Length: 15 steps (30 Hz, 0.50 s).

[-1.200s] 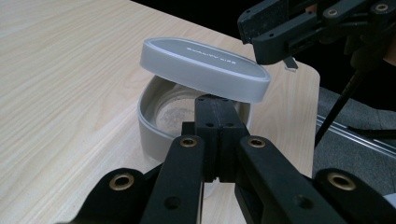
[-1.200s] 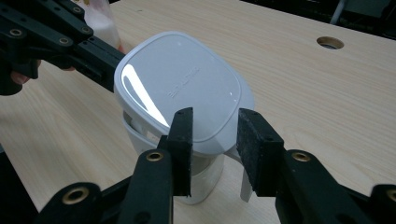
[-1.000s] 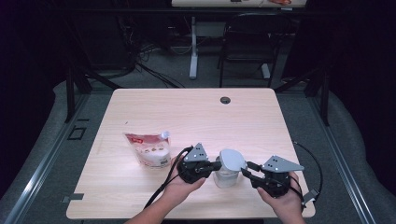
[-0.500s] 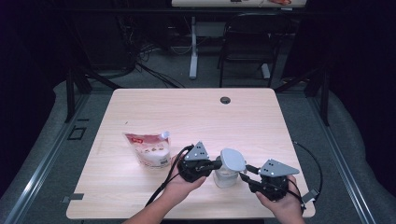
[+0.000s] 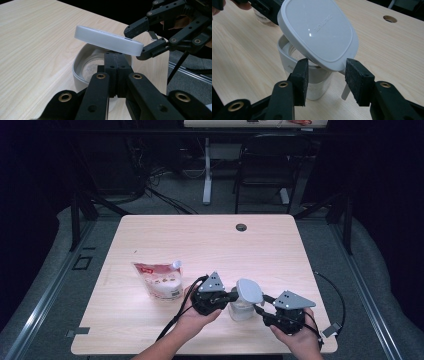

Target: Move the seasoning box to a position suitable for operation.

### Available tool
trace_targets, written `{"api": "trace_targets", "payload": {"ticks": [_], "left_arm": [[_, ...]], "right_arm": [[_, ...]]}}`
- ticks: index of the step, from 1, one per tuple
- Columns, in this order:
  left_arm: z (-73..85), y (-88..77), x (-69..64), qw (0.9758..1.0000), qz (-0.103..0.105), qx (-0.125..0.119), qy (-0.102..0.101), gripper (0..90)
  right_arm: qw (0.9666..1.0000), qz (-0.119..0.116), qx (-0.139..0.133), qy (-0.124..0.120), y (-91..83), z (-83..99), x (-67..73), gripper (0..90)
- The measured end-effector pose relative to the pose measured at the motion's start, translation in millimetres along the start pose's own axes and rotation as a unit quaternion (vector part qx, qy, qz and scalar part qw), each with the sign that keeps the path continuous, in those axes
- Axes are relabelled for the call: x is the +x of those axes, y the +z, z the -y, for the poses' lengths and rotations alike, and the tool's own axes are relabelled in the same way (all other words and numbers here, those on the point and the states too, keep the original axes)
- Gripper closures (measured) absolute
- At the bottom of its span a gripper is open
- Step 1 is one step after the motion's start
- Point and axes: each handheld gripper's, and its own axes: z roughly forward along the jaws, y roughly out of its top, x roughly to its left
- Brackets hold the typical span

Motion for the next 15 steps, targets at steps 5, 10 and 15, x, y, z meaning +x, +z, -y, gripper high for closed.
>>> {"api": "trace_targets", "payload": {"ticks": [5, 10, 15], "left_arm": [[0.9, -2.6, 0.7, 1.0000, -0.001, 0.001, -0.001, 90.0], [2.9, -7.4, 1.5, 1.0000, -0.005, 0.002, 0.001, 90.0], [7.0, -15.7, 5.7, 0.9999, -0.013, -0.001, -0.003, 90.0]], "right_arm": [[1.0000, 0.000, -0.001, 0.003, 0.7, 0.1, -0.3, 53.7], [1.0000, 0.003, -0.004, 0.005, 0.0, -0.6, -0.6, 54.3], [1.0000, 0.001, -0.003, 0.003, -0.6, -0.9, -0.8, 55.0]]}}
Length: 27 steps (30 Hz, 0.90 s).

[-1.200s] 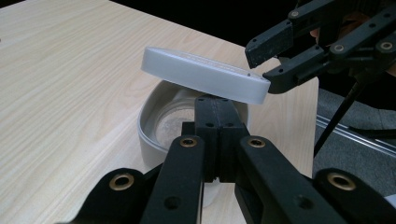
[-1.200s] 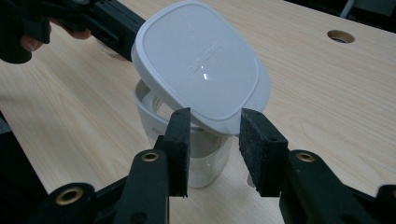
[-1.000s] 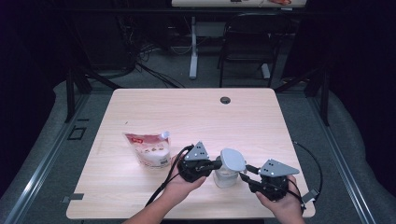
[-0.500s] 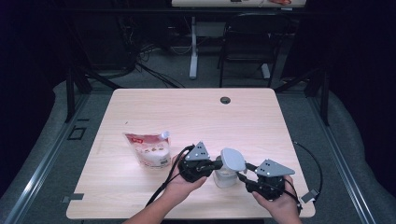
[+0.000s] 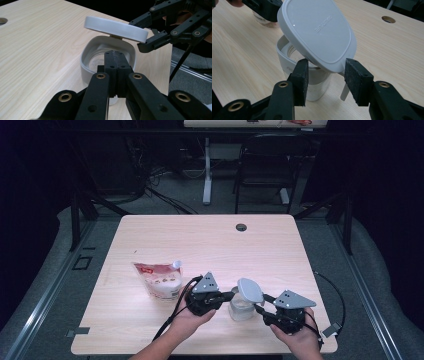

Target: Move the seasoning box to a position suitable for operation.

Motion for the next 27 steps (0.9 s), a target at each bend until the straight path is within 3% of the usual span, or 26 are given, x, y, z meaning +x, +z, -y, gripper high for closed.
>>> {"api": "trace_targets", "payload": {"ticks": [16, 27], "left_arm": [[35.2, -33.1, 18.8, 0.9992, -0.033, 0.022, -0.011, 90.0], [57.7, -57.1, 21.0, 0.9984, -0.049, 0.026, -0.012, 89.2]], "right_arm": [[1.0000, 0.000, -0.005, 0.001, -3.6, 0.2, -1.9, 62.6], [0.9998, -0.002, -0.012, 0.014, -6.8, 1.4, -6.9, 72.0]]}}
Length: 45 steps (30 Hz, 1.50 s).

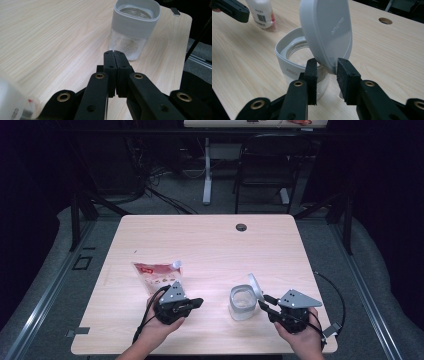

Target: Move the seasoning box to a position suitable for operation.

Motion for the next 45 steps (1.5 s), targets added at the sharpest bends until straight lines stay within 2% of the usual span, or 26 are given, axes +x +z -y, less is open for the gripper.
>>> {"api": "trace_targets", "payload": {"ticks": [5, 16, 28, 32, 36, 45], "left_arm": [[8.1, -2.7, 4.3, 0.9999, -0.005, 0.000, -0.013, 89.1], [11.4, -0.8, 8.1, 0.9998, -0.009, 0.004, -0.016, 89.0], [15.3, -3.0, 9.7, 0.9997, -0.015, 0.009, -0.018, 88.8], [17.8, -5.4, 9.6, 0.9995, -0.020, 0.007, -0.022, 88.7], [20.2, -10.1, 9.7, 0.9993, -0.028, 0.008, -0.022, 88.0], [27.3, -20.5, 9.8, 0.9984, -0.048, 0.007, -0.029, 87.8]], "right_arm": [[0.9999, 0.005, -0.001, 0.014, -0.5, 1.4, -3.8, 74.7], [0.9996, 0.007, -0.005, 0.026, 1.6, 3.2, -7.6, 76.8], [0.9995, 0.009, -0.008, 0.029, 4.3, 2.4, -11.5, 77.8], [0.9992, 0.005, -0.015, 0.036, 7.8, 1.8, -15.9, 78.3], [0.9981, -0.004, -0.023, 0.057, 14.0, 0.9, -22.7, 78.6], [0.9968, -0.008, -0.031, 0.073, 28.4, -4.6, -35.1, 78.8]]}}
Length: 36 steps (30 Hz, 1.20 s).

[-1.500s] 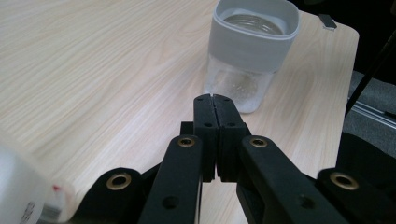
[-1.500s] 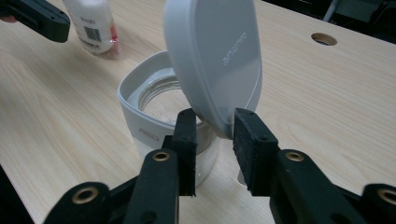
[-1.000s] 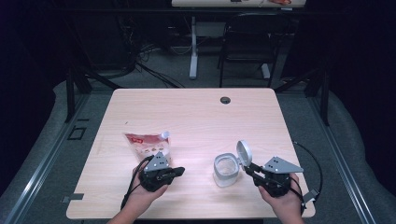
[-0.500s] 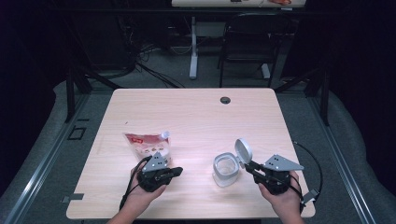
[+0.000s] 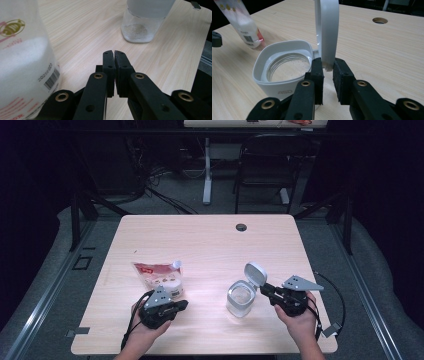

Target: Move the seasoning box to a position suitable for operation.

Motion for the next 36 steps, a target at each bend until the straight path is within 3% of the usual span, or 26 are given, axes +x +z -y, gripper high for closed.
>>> {"api": "trace_targets", "payload": {"ticks": [14, 28, 36], "left_arm": [[6.5, -11.0, 5.7, 0.9997, -0.019, -0.003, -0.013, 87.1], [6.6, -12.2, 6.9, 0.9997, -0.019, -0.003, -0.013, 86.7], [7.5, -13.9, 9.3, 0.9995, -0.025, -0.007, -0.016, 84.8]], "right_arm": [[0.9998, 0.003, -0.011, 0.018, 13.8, -5.1, -7.3, 78.4], [0.9997, -0.009, -0.016, 0.015, 19.3, -5.8, -5.9, 78.4], [0.9999, 0.000, -0.011, 0.000, 16.1, -3.3, -4.5, 75.7]]}}
